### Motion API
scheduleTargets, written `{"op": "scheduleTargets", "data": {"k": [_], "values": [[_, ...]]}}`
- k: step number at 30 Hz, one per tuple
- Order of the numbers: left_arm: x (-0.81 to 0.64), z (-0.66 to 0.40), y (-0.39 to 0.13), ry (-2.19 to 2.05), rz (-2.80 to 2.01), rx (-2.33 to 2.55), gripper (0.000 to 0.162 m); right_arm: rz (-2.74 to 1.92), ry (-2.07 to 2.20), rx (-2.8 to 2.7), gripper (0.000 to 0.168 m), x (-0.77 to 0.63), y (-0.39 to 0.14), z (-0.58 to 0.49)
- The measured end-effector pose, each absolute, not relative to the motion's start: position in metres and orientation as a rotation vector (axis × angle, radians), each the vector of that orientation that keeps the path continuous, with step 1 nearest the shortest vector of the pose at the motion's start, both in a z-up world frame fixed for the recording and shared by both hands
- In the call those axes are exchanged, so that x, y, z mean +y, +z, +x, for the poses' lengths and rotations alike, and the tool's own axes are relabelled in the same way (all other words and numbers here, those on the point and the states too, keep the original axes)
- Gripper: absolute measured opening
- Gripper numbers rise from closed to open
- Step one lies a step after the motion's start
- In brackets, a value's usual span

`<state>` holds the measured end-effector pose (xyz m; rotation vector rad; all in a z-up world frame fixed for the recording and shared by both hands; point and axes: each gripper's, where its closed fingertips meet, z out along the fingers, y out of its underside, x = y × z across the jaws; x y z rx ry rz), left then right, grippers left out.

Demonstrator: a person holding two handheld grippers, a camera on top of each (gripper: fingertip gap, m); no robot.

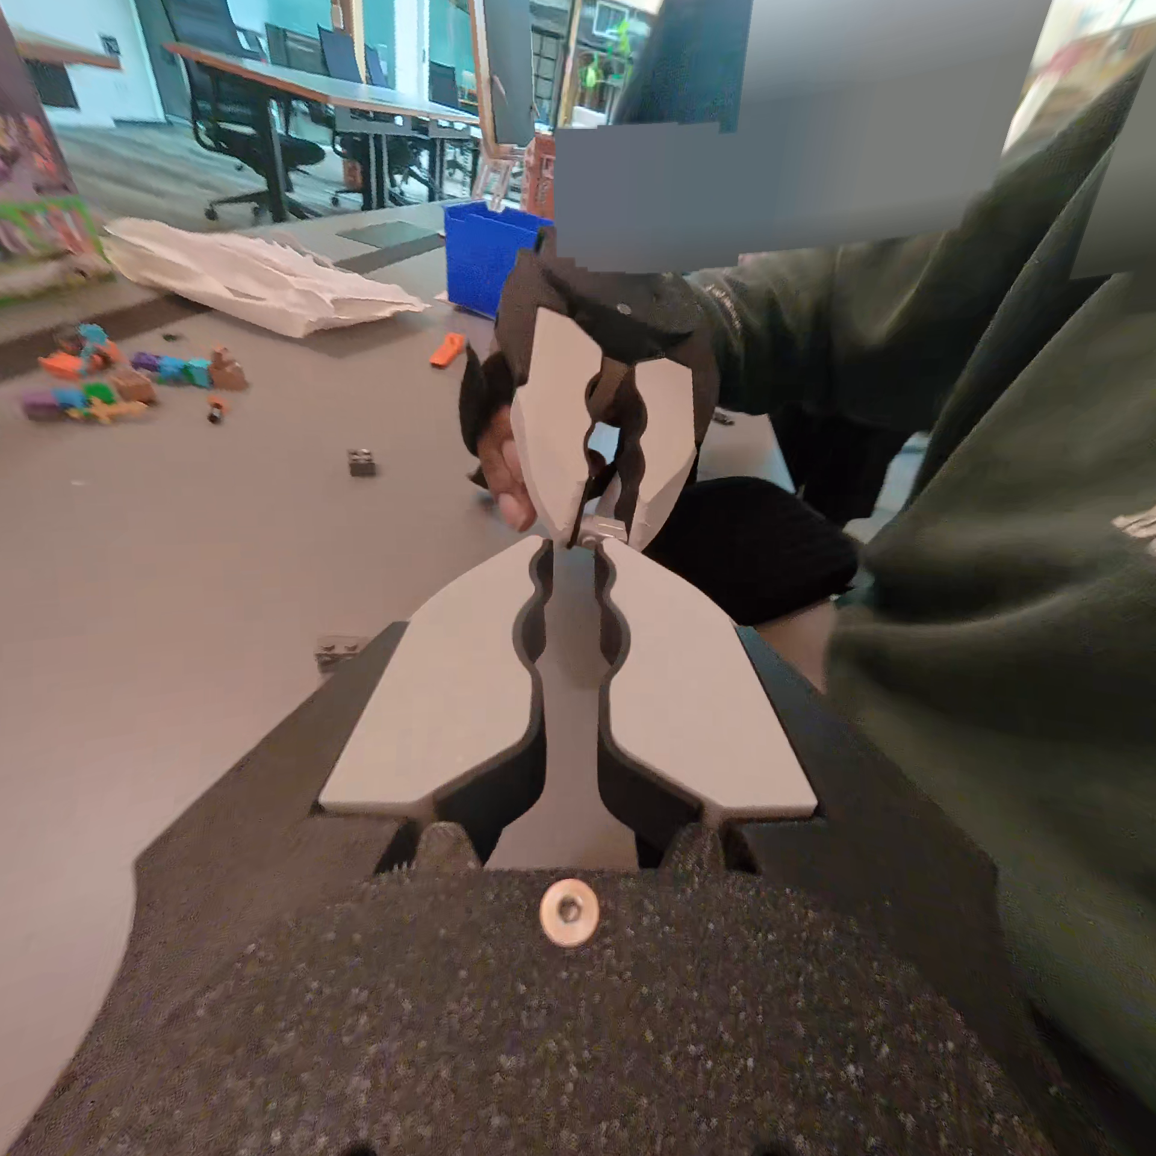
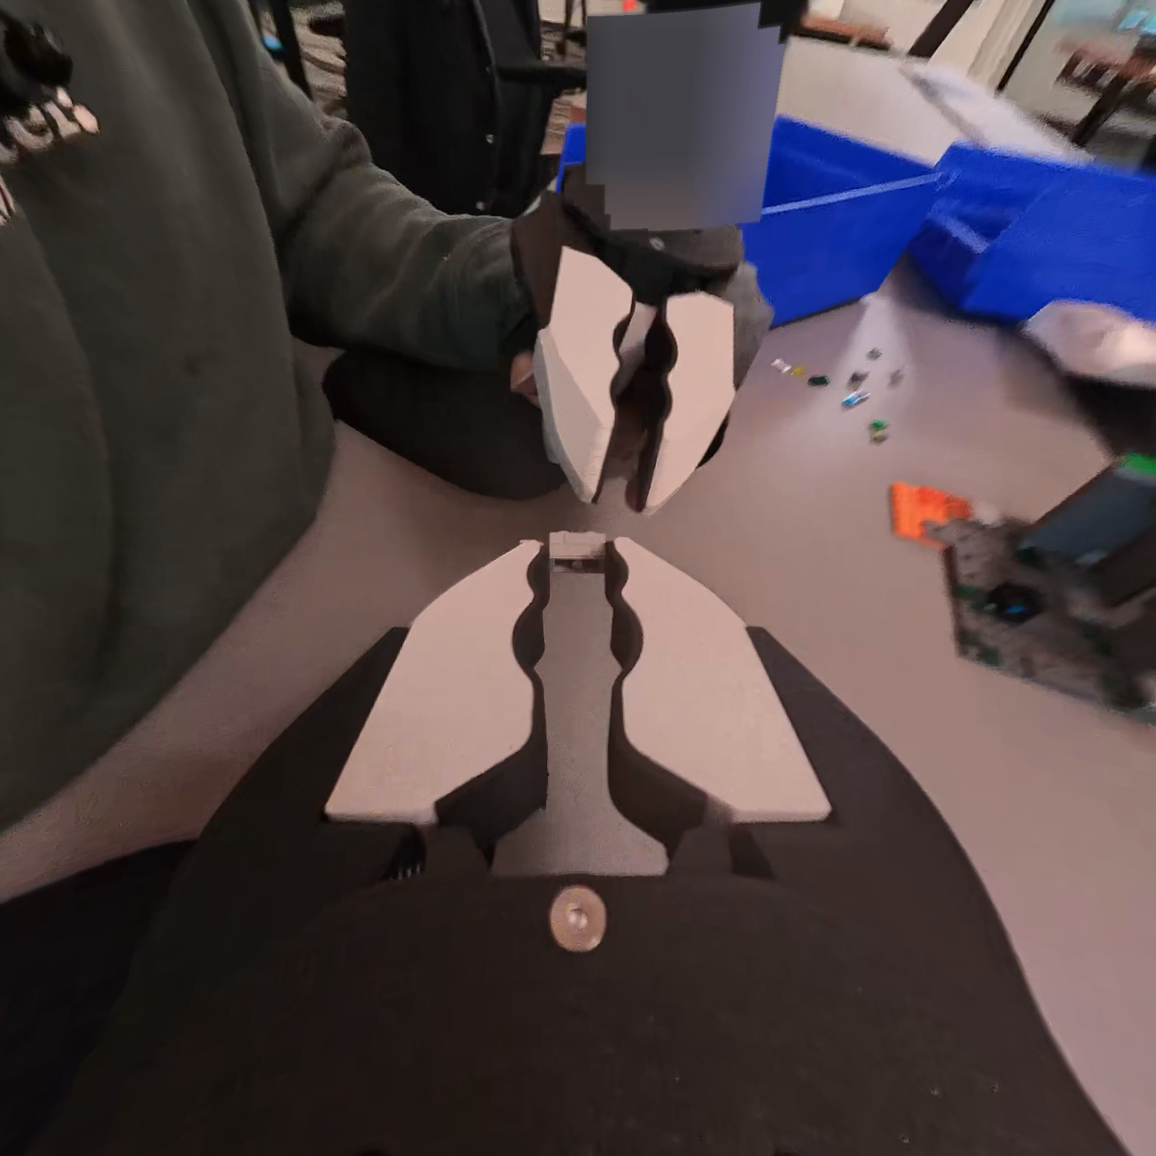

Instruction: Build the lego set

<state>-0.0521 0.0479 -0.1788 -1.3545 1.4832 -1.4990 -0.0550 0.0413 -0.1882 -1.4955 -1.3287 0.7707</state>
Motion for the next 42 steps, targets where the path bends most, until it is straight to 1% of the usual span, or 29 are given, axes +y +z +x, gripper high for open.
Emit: {"op": "scheduleTargets", "data": {"k": [7,12,17,24,29,36,37,39,42], "values": [[0.038,-0.047,-0.165,-1.887,-1.496,1.341,0.014,-1.293,0.390,-1.425,0.016,0.045,-0.170,-0.056],[0.037,-0.046,-0.164,-1.991,-1.538,1.297,0.009,-1.223,0.246,-1.477,0.016,0.048,-0.167,-0.057],[0.042,-0.044,-0.169,-1.996,-1.606,1.256,0.008,-1.193,0.130,-1.511,0.016,0.052,-0.173,-0.054],[0.060,-0.040,-0.179,-1.892,-1.733,1.170,0.007,-1.331,0.040,-1.452,0.019,0.069,-0.181,-0.046],[0.071,-0.039,-0.189,-1.803,-1.821,1.124,0.007,-1.340,-0.181,-1.494,0.021,0.077,-0.187,-0.045],[0.078,-0.038,-0.198,-1.708,-1.882,1.111,0.007,-1.305,-0.417,-1.543,0.018,0.084,-0.198,-0.050],[0.078,-0.038,-0.199,-1.700,-1.886,1.112,0.007,-1.300,-0.432,-1.546,0.016,0.084,-0.199,-0.051],[0.078,-0.039,-0.199,-1.694,-1.872,1.114,0.007,-1.297,-0.426,-1.540,0.015,0.085,-0.199,-0.052],[0.077,-0.042,-0.191,-1.777,-1.820,1.100,0.008,-1.337,-0.246,-1.456,0.015,0.083,-0.192,-0.052]]}}
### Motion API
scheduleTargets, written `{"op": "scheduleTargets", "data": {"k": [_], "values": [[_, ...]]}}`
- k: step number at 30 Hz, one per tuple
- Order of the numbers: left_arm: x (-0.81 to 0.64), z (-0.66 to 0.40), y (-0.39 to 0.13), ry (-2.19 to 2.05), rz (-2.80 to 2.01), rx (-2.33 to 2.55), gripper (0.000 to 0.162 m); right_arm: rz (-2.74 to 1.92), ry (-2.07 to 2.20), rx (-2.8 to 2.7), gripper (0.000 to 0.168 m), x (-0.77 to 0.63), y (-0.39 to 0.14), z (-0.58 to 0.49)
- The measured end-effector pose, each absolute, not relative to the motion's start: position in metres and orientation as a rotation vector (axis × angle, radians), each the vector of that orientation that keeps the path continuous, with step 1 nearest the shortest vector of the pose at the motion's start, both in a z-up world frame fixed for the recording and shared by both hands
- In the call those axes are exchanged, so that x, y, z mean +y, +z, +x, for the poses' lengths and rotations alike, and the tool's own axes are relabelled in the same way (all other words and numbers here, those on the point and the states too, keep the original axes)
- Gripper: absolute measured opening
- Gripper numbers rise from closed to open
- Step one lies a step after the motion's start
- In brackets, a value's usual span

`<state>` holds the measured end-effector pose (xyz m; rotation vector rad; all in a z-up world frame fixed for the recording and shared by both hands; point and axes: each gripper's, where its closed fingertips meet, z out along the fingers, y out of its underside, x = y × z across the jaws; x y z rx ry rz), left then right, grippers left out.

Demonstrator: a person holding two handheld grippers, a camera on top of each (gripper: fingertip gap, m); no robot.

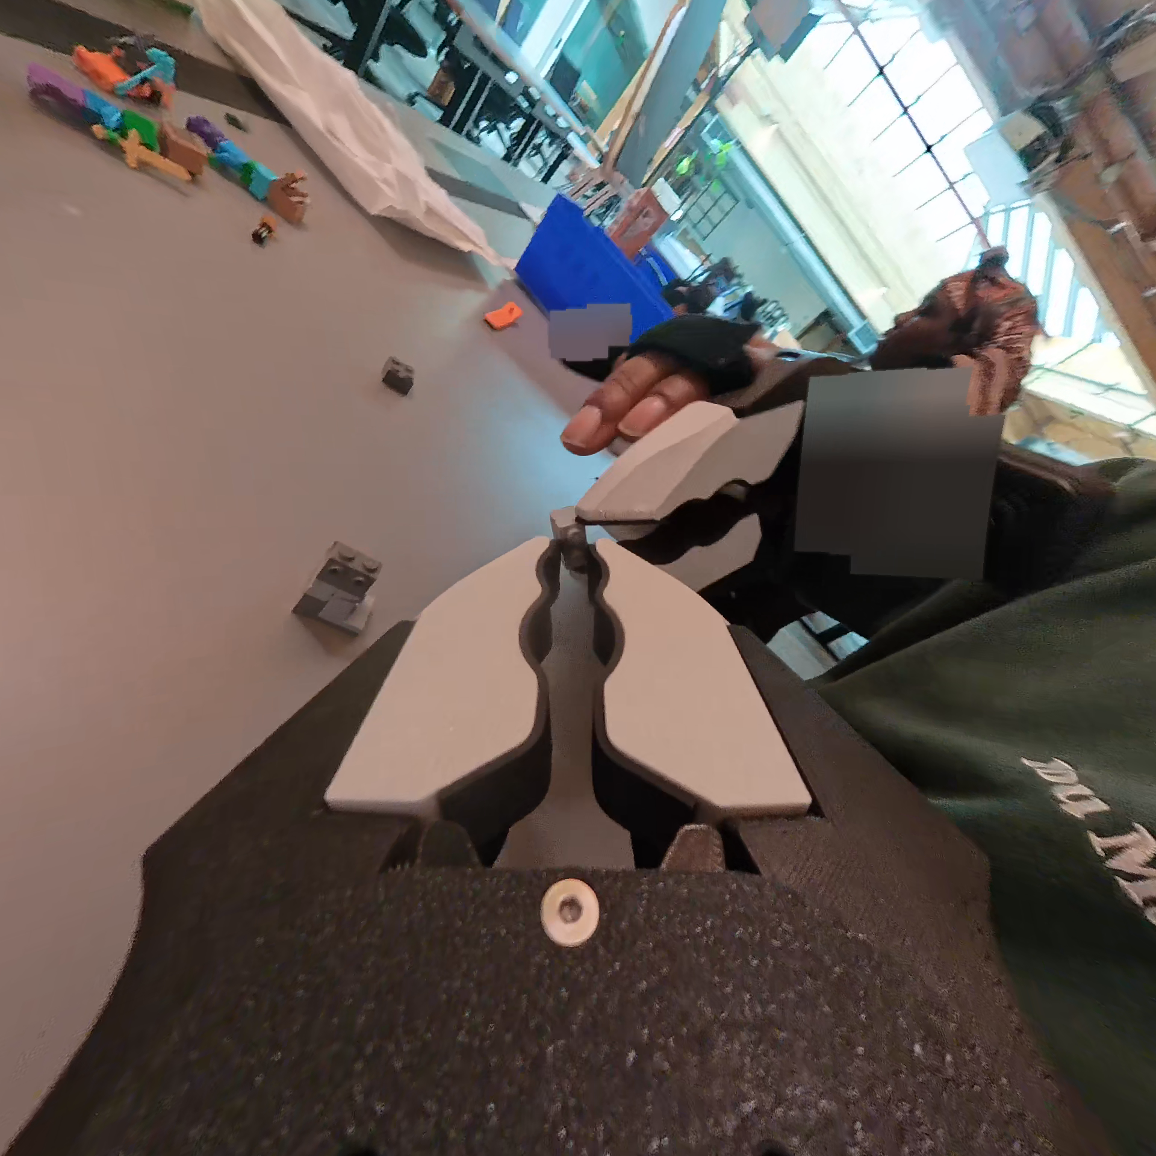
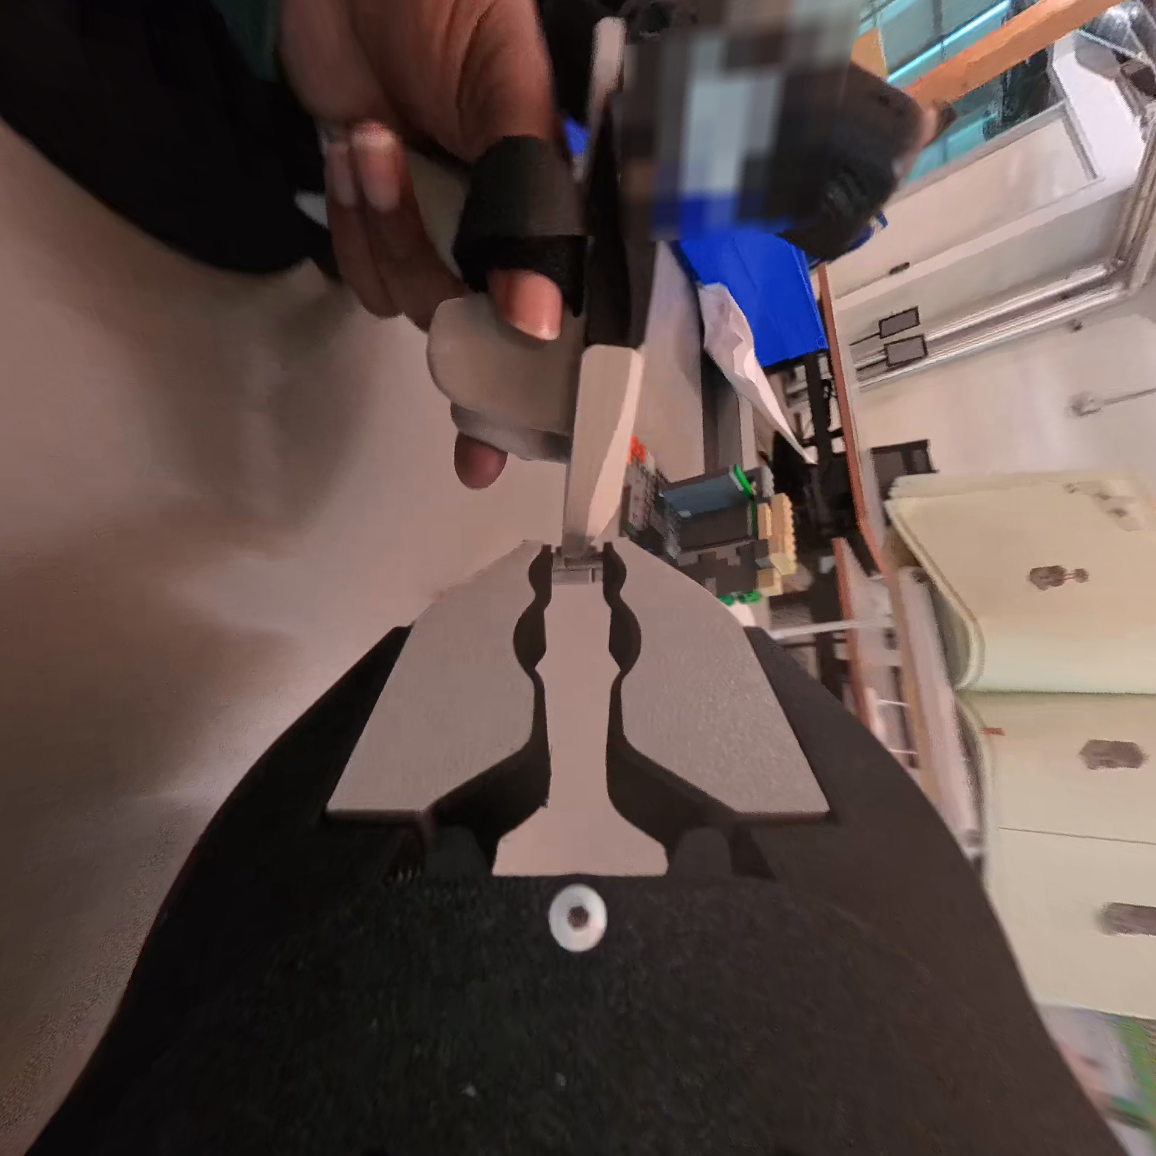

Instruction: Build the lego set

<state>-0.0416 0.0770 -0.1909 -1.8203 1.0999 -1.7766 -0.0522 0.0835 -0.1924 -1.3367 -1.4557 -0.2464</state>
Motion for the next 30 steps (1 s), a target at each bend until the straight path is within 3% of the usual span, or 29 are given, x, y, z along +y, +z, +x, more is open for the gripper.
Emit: {"op": "scheduleTargets", "data": {"k": [6,11,19,30], "values": [[0.072,-0.050,-0.165,-1.979,-1.646,1.070,0.000,-1.355,0.106,-1.285,0.015,0.077,-0.175,-0.049],[0.070,-0.051,-0.161,-2.111,-1.621,1.031,0.013,-1.296,0.306,-1.188,0.015,0.065,-0.157,-0.054],[0.052,-0.056,-0.138,-2.452,-1.471,0.975,0.020,-1.189,0.360,-1.191,0.015,0.053,-0.142,-0.066],[0.045,-0.058,-0.135,-2.518,-1.444,0.990,0.012,-1.146,0.384,-1.189,0.015,0.049,-0.135,-0.068]]}}
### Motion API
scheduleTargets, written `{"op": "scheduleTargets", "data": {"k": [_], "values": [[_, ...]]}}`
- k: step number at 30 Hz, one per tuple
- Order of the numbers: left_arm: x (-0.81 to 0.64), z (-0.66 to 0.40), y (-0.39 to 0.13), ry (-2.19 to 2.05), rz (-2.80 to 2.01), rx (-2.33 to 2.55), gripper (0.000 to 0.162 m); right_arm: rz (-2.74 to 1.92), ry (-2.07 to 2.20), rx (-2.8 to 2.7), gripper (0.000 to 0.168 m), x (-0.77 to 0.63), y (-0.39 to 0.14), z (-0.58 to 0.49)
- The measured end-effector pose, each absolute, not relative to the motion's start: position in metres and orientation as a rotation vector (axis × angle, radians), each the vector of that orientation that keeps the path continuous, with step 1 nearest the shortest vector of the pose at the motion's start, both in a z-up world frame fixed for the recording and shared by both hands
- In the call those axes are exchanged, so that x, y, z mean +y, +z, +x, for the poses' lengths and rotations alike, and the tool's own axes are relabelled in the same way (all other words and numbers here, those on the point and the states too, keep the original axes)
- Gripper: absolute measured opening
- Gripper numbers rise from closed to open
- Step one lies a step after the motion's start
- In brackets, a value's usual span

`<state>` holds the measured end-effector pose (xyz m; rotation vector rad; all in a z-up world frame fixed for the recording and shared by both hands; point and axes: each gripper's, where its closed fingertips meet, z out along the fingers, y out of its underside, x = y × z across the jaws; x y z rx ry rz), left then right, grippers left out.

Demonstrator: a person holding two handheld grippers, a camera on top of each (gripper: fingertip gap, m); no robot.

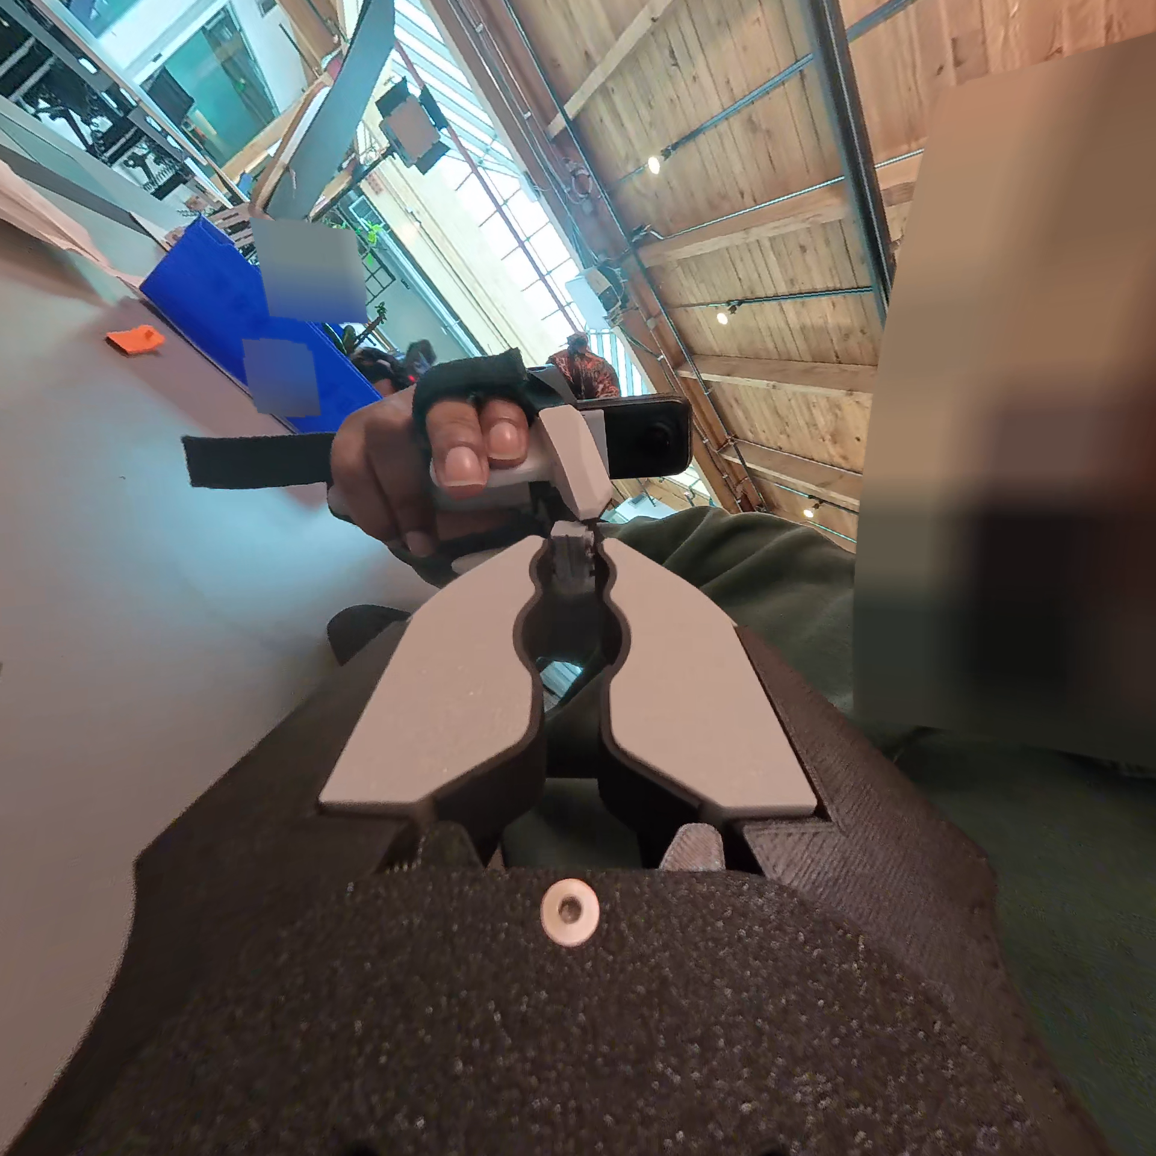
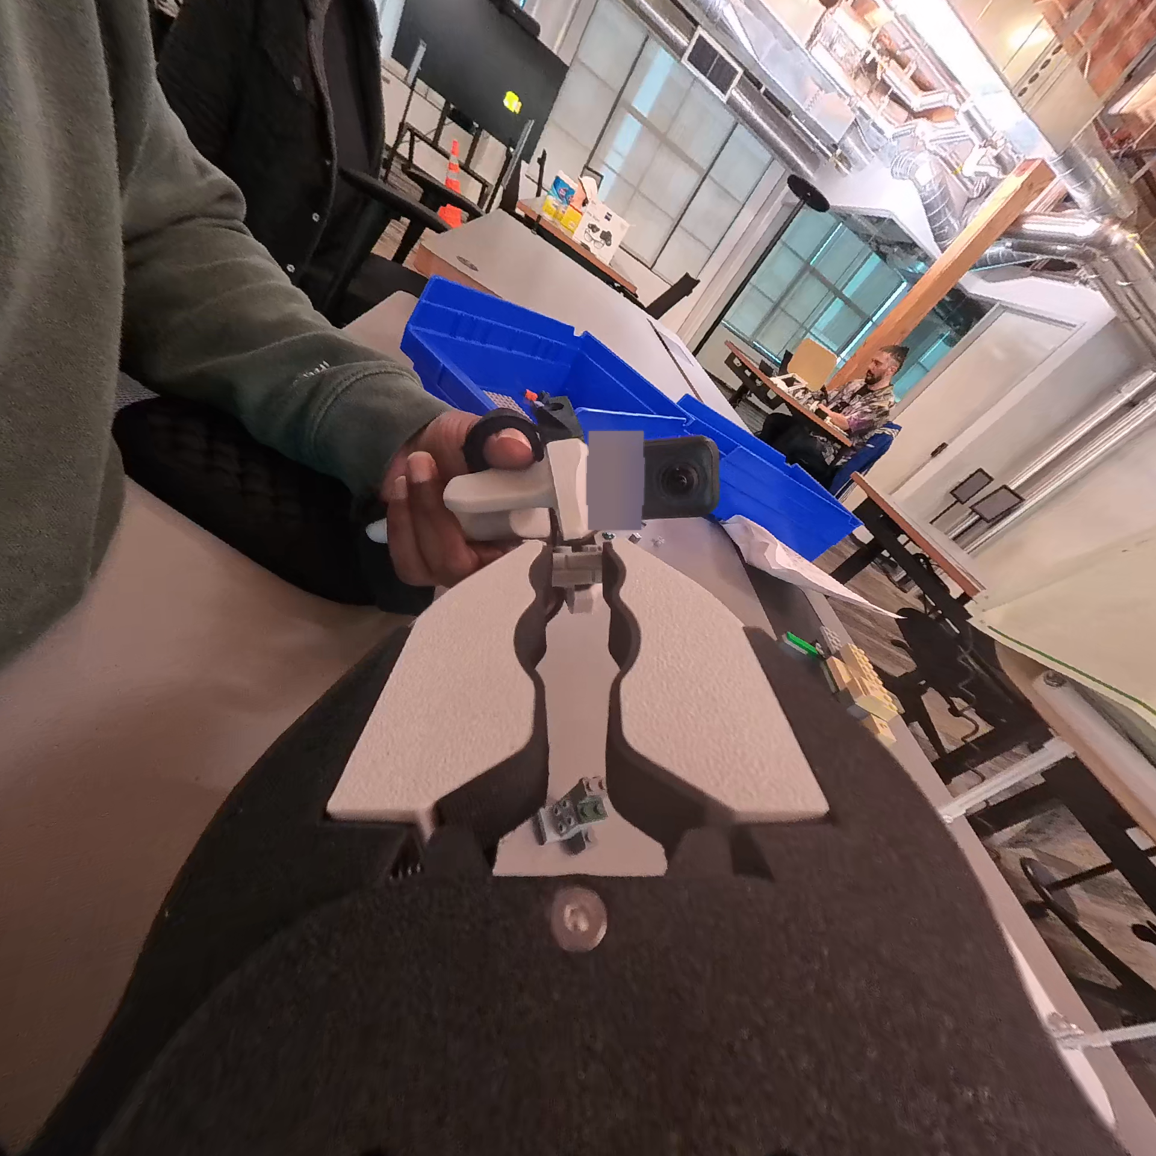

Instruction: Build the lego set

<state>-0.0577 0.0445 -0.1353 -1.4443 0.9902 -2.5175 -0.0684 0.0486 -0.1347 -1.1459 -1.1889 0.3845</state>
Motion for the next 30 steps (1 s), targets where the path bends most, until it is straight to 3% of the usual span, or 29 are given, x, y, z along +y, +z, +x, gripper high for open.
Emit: {"op": "scheduleTargets", "data": {"k": [14,21,26,30], "values": [[0.081,-0.042,-0.177,-1.864,-1.792,0.987,0.010,-1.431,0.044,-1.300,0.023,0.084,-0.172,-0.051],[0.085,-0.042,-0.186,-1.792,-1.862,0.971,0.010,-1.404,-0.255,-1.424,0.016,0.093,-0.188,-0.053],[0.086,-0.042,-0.185,-1.761,-1.841,0.981,0.011,-1.418,-0.201,-1.417,0.016,0.095,-0.188,-0.053],[0.098,-0.047,-0.199,-1.504,-1.811,1.125,0.030,-1.484,-0.007,-1.437,0.016,0.099,-0.189,-0.040]]}}
